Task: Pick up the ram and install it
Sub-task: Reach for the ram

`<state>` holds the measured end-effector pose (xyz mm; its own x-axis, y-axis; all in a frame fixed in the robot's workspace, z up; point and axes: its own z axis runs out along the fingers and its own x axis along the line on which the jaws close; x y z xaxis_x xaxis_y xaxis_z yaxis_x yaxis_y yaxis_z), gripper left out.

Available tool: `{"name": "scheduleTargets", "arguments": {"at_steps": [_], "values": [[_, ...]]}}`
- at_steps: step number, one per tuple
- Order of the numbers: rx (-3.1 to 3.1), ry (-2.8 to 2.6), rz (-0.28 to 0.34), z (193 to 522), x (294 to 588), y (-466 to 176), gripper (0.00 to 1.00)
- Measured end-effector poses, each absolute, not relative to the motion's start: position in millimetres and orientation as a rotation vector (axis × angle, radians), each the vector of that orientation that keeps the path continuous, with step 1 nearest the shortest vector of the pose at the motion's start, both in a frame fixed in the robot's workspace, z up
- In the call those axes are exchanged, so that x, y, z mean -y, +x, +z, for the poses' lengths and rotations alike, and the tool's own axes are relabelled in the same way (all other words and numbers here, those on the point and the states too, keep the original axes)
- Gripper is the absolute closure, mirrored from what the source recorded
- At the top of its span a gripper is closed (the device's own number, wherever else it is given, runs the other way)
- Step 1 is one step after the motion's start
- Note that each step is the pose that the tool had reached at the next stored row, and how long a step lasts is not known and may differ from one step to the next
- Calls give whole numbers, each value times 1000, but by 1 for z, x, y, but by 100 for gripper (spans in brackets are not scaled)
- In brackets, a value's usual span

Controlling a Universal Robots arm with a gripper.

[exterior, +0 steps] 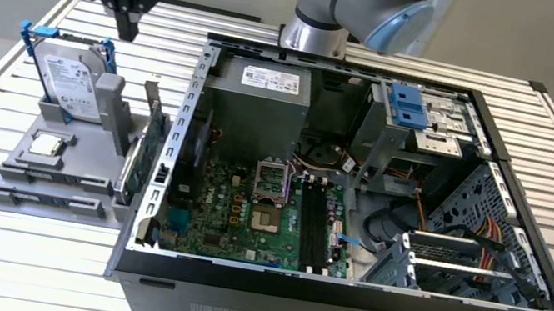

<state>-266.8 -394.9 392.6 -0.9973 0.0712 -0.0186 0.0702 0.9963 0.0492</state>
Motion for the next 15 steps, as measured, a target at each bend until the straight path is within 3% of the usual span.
{"name": "scheduleTargets", "arguments": {"at_steps": [15], "values": [[-3118,111,76,393,395,-287,100]]}}
